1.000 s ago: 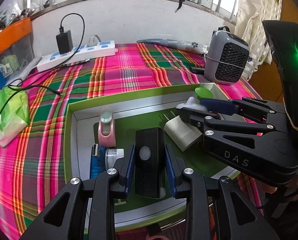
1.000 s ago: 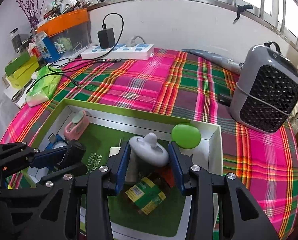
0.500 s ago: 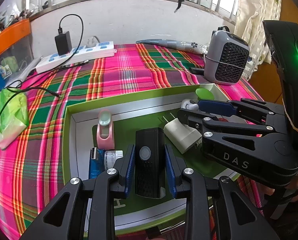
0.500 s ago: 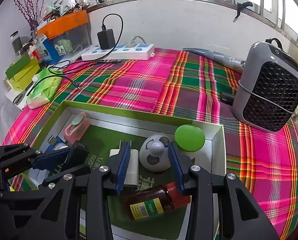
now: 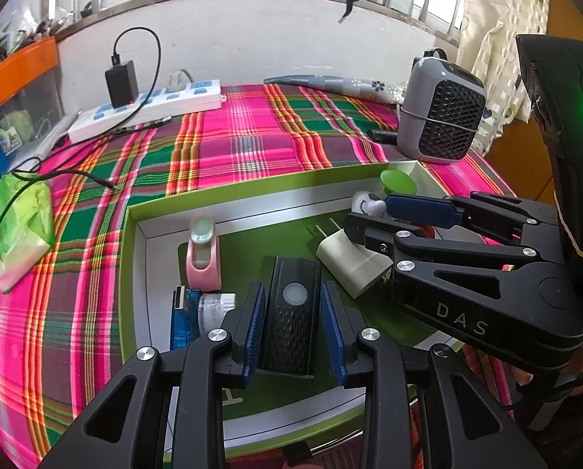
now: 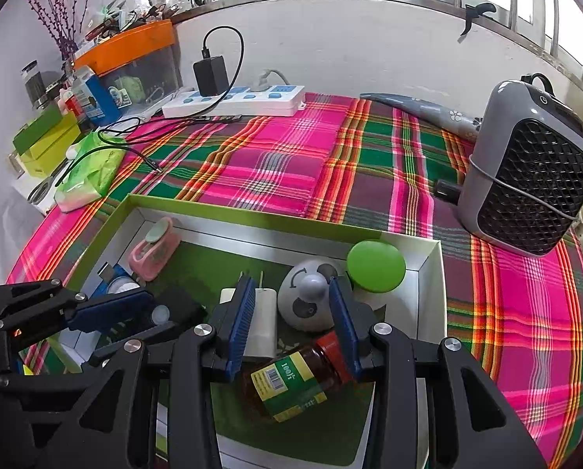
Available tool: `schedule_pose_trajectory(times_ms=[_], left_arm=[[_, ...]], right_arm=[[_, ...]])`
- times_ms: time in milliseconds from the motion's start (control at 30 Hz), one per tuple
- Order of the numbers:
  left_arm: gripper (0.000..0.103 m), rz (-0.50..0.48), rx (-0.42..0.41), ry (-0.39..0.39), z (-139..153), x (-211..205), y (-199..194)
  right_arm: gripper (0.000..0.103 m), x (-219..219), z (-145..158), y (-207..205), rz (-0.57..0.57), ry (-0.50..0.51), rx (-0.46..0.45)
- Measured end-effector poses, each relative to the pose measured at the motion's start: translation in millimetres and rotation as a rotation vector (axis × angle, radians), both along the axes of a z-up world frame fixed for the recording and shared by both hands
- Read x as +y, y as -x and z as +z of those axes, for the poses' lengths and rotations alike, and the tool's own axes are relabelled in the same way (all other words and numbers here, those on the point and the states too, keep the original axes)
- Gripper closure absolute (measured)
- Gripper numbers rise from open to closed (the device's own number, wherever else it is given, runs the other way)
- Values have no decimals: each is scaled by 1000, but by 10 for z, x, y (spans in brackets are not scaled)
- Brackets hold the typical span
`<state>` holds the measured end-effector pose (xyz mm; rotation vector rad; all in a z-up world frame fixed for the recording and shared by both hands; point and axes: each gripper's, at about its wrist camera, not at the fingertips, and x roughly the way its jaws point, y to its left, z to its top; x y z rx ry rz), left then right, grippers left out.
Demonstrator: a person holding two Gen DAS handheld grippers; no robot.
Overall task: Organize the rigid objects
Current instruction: 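Lower the black case and panda ball into the tray and open both tools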
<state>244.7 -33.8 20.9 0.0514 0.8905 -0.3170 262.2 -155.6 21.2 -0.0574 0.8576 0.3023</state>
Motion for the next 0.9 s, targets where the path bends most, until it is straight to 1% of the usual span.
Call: schedule_pose_trajectory(times_ms=[267, 367, 433, 633, 900], left_arm=[[74, 4, 0, 1, -3, 4, 10], [71, 4, -3, 3, 8, 7, 37], [68, 5, -6, 2, 26, 10, 49], [68, 10, -18, 9, 88, 38, 131], [66, 18, -53, 31, 228, 117, 320]], right_arm=[[62, -10, 12, 13, -6, -4, -6], [62, -15, 23, 33, -5, -11, -8], [62, -11, 29, 48, -1, -14, -9], [58, -2, 67, 114, 1, -17, -21], [58, -34, 163, 277, -9, -35, -46]])
